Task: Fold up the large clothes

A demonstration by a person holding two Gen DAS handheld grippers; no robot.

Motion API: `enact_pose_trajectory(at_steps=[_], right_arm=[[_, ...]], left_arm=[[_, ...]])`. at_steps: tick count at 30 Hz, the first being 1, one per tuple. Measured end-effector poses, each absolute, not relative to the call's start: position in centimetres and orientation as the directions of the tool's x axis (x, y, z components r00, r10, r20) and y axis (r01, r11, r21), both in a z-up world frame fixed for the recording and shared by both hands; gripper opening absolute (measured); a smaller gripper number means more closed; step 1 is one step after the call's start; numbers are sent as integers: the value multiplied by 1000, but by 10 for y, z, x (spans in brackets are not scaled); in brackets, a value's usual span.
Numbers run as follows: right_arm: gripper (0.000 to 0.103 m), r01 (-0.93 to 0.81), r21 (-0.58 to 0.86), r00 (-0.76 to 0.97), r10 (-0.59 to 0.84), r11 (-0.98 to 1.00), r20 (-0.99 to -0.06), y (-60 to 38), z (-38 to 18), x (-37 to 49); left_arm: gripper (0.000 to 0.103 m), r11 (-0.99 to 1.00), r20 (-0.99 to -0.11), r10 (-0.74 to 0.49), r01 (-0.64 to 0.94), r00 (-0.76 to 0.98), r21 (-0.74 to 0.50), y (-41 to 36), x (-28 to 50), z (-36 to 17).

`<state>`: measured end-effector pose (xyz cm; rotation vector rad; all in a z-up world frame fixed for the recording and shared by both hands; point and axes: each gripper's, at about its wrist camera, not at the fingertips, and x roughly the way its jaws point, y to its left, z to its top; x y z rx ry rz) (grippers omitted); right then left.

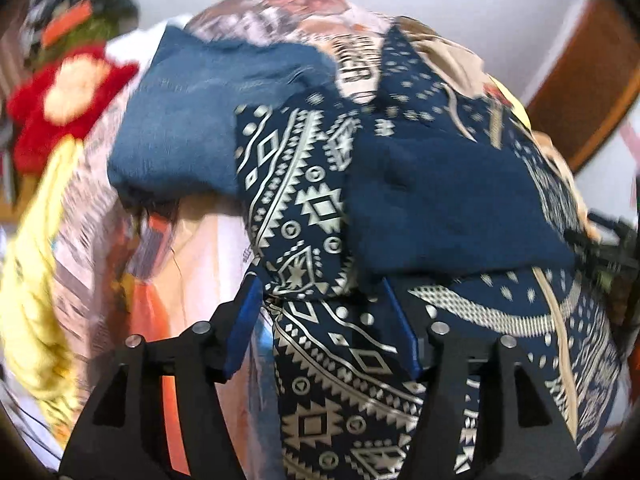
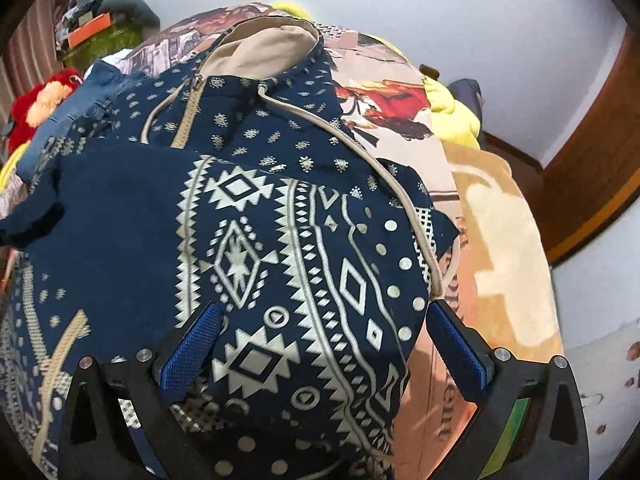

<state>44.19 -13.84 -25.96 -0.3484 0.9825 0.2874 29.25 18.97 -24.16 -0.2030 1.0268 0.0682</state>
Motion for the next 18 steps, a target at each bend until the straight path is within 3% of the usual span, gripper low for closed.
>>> enact_pose_trajectory(at_steps=[3, 11, 13, 15, 18], right_arm=[[102, -401, -176, 538, 75, 899, -839, -133, -255, 430], [102, -454, -253, 616, 95, 854, -782, -128, -233, 397], [102, -452, -244, 618, 103, 858, -779, -129, -229, 393], [102, -446, -230, 617, 111, 865, -779, -132, -226, 391], [102, -435, -212, 614, 116, 875, -781, -138, -224, 390]], left_arm=[[71, 991, -846, -36, -87, 531, -97, 168, 291, -229], [68, 994, -851, -95, 7, 516, -107, 121, 335, -235], [58, 996, -879, -75, -8, 471, -89, 116, 349, -253], [56, 996, -881, -62, -22, 470, -82, 116, 356, -260], [27, 997, -874, -42, -37, 484, -68, 122, 359, -258]])
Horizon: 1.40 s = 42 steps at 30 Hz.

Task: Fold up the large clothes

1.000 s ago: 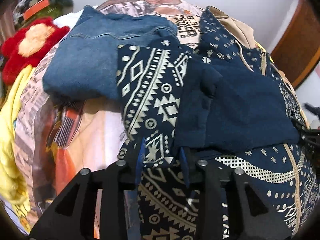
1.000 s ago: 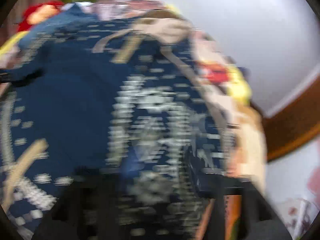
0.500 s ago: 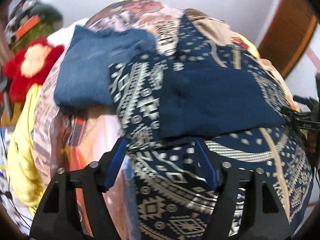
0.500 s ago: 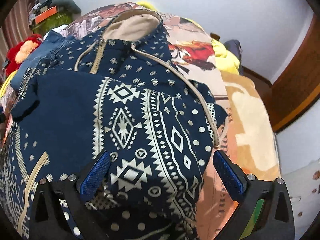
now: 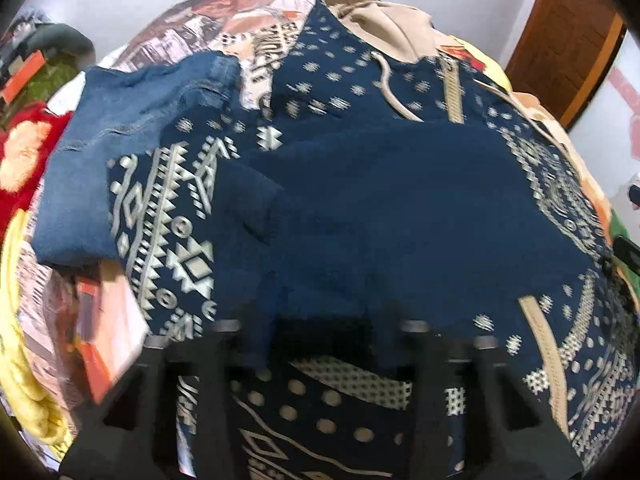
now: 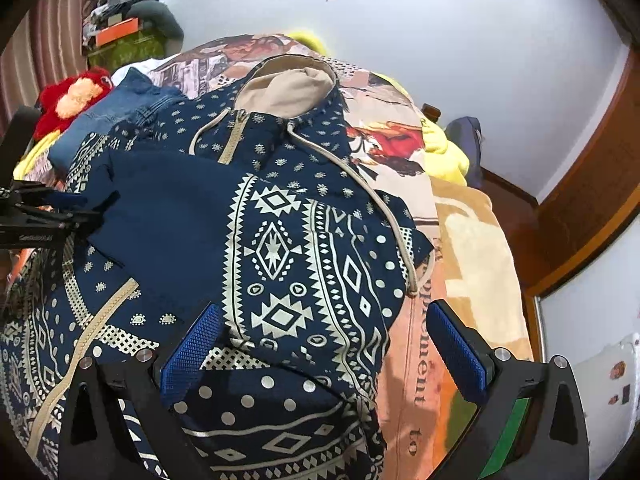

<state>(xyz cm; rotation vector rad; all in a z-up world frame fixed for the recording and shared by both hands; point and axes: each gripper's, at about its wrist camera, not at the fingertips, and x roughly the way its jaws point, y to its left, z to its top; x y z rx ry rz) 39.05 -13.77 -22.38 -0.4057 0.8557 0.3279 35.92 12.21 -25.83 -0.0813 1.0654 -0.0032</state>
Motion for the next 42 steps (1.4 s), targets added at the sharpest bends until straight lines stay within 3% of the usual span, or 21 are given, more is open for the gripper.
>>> enact_pose_trajectory(at_steps=[2, 4, 12, 19, 24, 27, 29, 31, 34, 37, 42], right_arm=[[102, -431, -208, 614, 117, 878, -780, -140, -224, 392], [102, -422, -209, 615, 109, 882, -781, -142, -224, 396], [102, -392, -174, 627, 124, 903, -769, -141, -217, 418], [102, -378, -122, 624, 155, 918, -766, -137, -206, 444], [102, -379, -87, 599, 173, 921, -782, -135, -210, 459], [102, -383, -73, 586, 182, 921, -790, -131, -210, 468], [102, -390, -65, 589, 194, 919, -785, -129, -206, 476], [102, -395, -50, 596, 215, 917, -774, -125, -198, 486], [102, -401, -20, 600, 246, 916, -761, -119, -184, 507], [102, -405, 9, 606, 276, 914, -746, -110, -172, 531], [102, -409, 70, 580, 318, 910, -750, -94, -170, 573]], left_arm=[[15, 993, -866, -80, -40, 494, -115, 130, 359, -252], [12, 992, -860, -74, -53, 505, -117, 139, 357, -244], [10, 972, -815, -27, -175, 579, -156, 198, 337, -203], [8, 957, -849, 110, -287, 517, -51, 244, 329, -214], [8, 957, -880, 180, -285, 440, 53, 254, 333, -232], [10, 966, -872, 166, -253, 461, 50, 247, 340, -223], [17, 973, -859, 152, -228, 488, 43, 240, 348, -212], [41, 980, -837, 145, -191, 528, 49, 226, 361, -196], [64, 987, -799, 140, -149, 585, 64, 206, 383, -175], [77, 991, -774, 120, -120, 622, 57, 190, 409, -161], [89, 998, -765, 12, -54, 644, -30, 166, 466, -152]])
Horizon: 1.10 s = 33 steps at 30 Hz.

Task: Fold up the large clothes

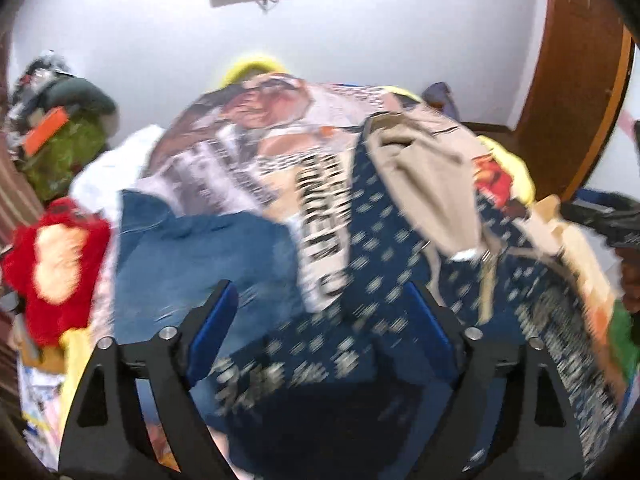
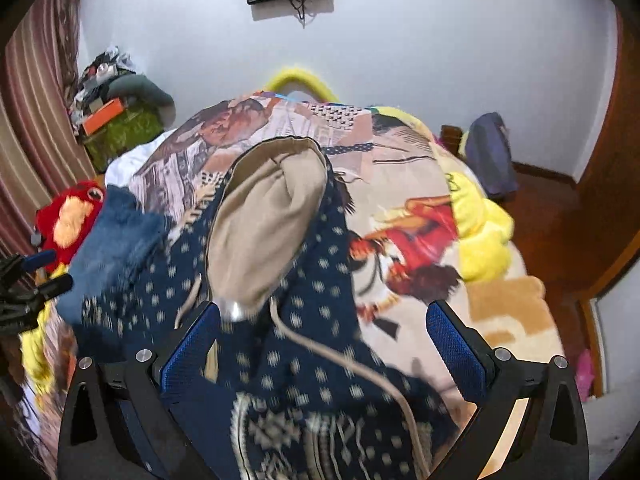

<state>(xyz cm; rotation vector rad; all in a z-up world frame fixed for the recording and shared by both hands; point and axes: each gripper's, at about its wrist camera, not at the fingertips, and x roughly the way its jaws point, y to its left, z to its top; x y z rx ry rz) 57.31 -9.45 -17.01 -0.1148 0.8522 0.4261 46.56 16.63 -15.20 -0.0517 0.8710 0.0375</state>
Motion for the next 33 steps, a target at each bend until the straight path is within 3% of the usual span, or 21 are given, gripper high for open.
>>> enact_pose_trajectory(at_steps=[14, 18, 20, 22, 23, 24, 25, 27, 30, 33], right_arm=[[100, -297, 269, 388, 373, 916, -843, -57, -265, 707], [71, -260, 344, 351, 420, 902, -837, -48, -282, 731], [66, -239, 361, 363, 428, 901, -828, -45, -284, 735], [45, -260, 355, 378, 433, 898, -819, -39, -282, 737], [40, -278, 353, 377, 439, 894, -816, -35, -281, 737], [29, -295, 349, 379, 445, 889, -812, -31, -278, 735], [20, -309, 348, 378, 450, 885, -809, -28, -277, 733], [14, -323, 321, 390, 434, 890, -812, -24, -273, 729], [10, -348, 303, 409, 435, 887, -802, -26, -260, 716], [9, -392, 310, 435, 471, 866, -767, -36, -235, 693]], left_arm=[[89, 991, -815, -76, -47, 575, -126, 144, 604, -219], [88, 981, -832, -57, -126, 552, -151, 153, 632, -239], [81, 976, -834, -61, -140, 548, -164, 155, 642, -246], [64, 974, -832, -71, -142, 550, -177, 154, 647, -251], [57, 968, -824, -98, -140, 557, -210, 154, 648, -253], [37, 959, -817, -136, -132, 561, -250, 154, 649, -254], [26, 954, -813, -155, -129, 562, -271, 153, 649, -254], [13, 961, -814, -143, -118, 564, -251, 146, 645, -249], [12, 986, -797, -93, -56, 597, -157, 130, 627, -225], [12, 990, -763, -113, 10, 636, -138, 120, 601, -197]])
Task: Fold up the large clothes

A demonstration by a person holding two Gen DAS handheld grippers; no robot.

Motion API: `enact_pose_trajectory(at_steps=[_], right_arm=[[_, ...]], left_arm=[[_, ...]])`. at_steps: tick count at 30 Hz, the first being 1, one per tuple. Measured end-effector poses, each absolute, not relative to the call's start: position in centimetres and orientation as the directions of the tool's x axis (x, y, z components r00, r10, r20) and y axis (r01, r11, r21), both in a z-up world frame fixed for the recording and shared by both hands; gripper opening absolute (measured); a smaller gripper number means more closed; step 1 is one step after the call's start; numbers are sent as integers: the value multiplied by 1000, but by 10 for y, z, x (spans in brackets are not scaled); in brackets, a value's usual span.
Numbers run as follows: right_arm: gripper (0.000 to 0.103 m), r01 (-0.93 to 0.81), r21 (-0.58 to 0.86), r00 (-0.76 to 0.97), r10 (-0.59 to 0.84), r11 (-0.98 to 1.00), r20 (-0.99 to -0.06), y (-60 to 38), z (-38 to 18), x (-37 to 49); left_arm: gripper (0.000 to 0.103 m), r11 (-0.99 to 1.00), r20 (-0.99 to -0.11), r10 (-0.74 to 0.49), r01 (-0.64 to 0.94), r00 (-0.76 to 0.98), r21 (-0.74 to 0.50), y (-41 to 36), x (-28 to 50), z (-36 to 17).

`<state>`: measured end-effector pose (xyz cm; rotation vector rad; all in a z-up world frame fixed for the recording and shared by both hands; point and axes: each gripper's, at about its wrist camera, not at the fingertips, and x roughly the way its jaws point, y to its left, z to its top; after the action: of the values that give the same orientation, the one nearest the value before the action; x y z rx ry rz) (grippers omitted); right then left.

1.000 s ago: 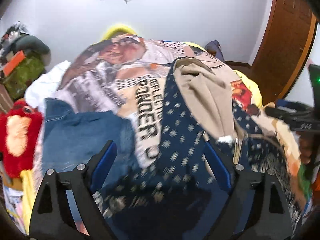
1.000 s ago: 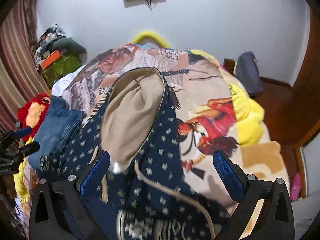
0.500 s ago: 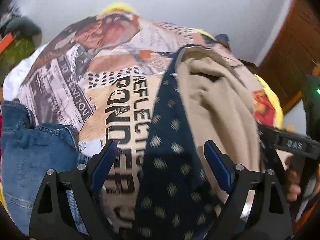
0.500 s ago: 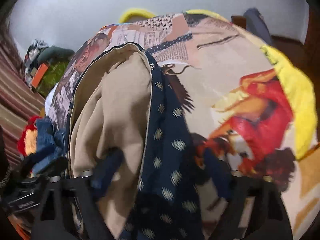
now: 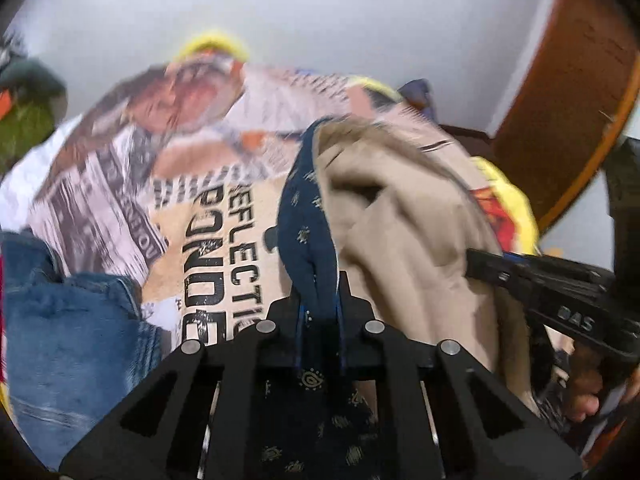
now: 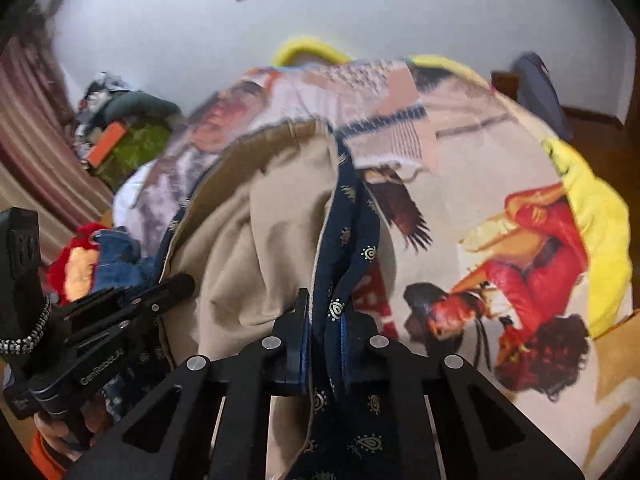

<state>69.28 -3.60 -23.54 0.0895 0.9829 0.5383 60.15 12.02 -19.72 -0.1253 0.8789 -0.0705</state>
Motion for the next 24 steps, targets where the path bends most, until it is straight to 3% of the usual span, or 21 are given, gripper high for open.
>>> enact_pose_trajectory(at_steps=[12, 24], right_arm=[[9, -517, 248, 463, 511, 819, -724, -65, -165, 557], [10, -494, 133, 486, 399, 859, -778, -107, -194, 429]], left_arm=[[12, 985, -715, -128, 171, 687, -13, 78, 467, -136], [11, 989, -809, -141, 126, 570, -83, 74, 366, -193]])
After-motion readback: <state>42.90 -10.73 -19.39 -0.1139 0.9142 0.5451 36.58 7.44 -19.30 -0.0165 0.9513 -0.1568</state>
